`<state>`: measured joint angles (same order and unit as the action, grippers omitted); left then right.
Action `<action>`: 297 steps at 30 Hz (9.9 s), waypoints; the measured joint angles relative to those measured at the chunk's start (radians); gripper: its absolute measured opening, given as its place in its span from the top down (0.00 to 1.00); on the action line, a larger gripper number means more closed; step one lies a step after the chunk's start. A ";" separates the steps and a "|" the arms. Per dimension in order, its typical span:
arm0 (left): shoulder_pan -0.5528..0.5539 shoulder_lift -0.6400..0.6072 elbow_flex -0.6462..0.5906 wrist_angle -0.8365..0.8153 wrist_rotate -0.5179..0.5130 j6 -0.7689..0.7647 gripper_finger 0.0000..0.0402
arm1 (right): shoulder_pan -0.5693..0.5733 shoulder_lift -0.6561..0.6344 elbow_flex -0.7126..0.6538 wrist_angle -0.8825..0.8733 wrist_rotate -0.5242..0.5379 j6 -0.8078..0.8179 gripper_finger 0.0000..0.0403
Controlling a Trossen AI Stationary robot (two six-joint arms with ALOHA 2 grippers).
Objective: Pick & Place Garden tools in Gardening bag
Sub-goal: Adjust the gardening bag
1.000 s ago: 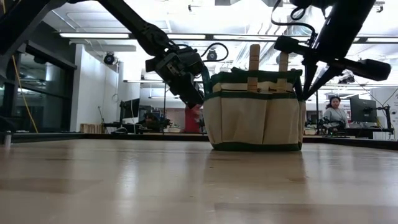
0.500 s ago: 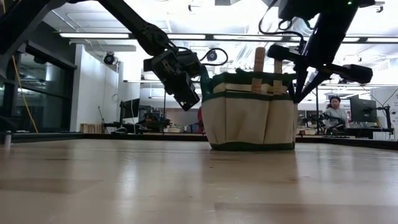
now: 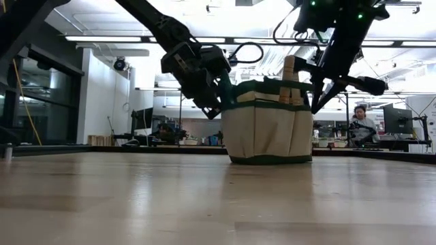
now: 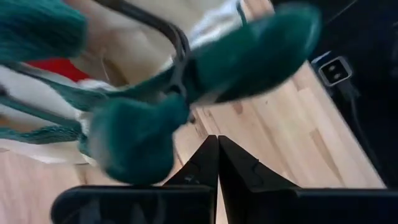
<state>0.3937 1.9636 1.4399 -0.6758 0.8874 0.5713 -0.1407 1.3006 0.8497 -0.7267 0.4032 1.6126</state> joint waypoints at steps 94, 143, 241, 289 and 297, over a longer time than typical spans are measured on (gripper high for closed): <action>0.064 -0.081 0.000 0.096 -0.422 -0.202 1.00 | -0.279 -0.289 0.001 0.206 -0.321 -0.518 1.00; 0.192 0.100 0.000 0.757 -0.273 -0.175 1.00 | 0.601 0.309 0.000 0.593 0.175 0.169 0.99; 0.188 0.091 0.441 -0.142 -0.086 -0.159 1.00 | 0.232 -0.044 0.021 0.023 -0.496 -1.436 0.98; 0.162 0.092 0.441 -0.135 0.038 -0.157 1.00 | 0.232 -0.072 0.116 -0.792 -0.230 -1.740 1.00; 0.160 0.092 0.441 -0.135 0.039 -0.158 1.00 | 0.175 -0.072 0.116 -0.806 -0.063 -1.788 1.00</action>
<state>0.5537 2.0556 1.8809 -0.8112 0.9260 0.4137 0.0343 1.2285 0.9657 -1.5330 0.3399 -0.1753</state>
